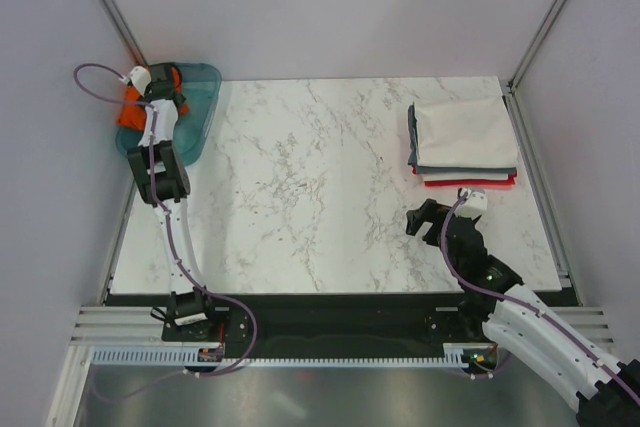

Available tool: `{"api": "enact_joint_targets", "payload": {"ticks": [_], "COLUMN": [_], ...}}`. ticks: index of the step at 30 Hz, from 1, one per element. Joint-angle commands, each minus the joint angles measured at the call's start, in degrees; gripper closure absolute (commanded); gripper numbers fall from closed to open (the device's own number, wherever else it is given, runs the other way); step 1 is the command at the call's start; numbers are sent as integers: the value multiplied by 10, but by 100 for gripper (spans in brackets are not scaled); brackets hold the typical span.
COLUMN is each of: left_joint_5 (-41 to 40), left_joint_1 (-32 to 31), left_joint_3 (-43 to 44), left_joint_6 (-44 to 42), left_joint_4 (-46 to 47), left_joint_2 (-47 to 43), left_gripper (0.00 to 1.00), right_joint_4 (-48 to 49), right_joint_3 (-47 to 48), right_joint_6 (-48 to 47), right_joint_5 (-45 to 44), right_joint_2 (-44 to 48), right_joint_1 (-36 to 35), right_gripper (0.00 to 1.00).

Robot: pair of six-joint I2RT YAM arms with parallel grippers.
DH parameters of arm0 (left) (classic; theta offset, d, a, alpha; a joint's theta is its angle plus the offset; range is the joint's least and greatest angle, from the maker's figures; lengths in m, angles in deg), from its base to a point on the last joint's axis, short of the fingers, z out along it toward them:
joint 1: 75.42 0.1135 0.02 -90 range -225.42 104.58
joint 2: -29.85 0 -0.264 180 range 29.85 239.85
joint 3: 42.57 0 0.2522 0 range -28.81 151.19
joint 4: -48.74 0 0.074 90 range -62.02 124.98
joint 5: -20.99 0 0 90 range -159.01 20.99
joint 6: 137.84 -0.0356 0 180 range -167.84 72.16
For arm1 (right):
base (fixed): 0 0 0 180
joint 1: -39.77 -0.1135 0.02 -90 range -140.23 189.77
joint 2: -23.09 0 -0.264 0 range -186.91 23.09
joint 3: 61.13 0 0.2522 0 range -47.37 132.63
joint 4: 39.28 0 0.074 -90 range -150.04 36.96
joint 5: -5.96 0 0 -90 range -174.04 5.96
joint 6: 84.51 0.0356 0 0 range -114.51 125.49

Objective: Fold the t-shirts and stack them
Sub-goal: Grab the tshirt from the pile

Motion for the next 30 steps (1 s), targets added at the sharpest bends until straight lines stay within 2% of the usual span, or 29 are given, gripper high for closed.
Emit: {"api": "enact_joint_targets", "payload": {"ticks": [1,3,4,7,11,17,21,25,28,30], "left_joint_5": [40,86,95,104,96,99,122,124,118,118], "left_joint_1": [13,22,24,25,24,15,3,-21,-61,-85], "left_joint_3": [31,31,28,24,-9,-30,-42,-103,-151,-163], "left_joint_6": [3,35,40,38,42,106,120,117,84,63], "left_joint_4": [82,82,82,88,111,119,137,182,237,256], "left_joint_2": [13,21,22,15,-32,-130,-193,-288,-398,-442], "left_gripper": [50,65,82,98,98,98,98,98,98,98], "right_joint_4": [15,14,15,15,17,19,20,24,26,26], "right_joint_3": [5,4,5,4,6,8,7,7,5,5], "right_joint_6": [-1,0,-1,1,0,-1,-3,-7,-9,-9], "right_joint_5": [-9,-11,-11,-11,-8,-3,2,11,15,17], "right_joint_2": [3,3,3,0,-7,-15,-14,-13,-14,-13], "right_joint_1": [0,-1,-1,0,-1,-1,-1,-1,0,0], "right_gripper": [2,2,2,2,2,2,2,2,2,2]}}
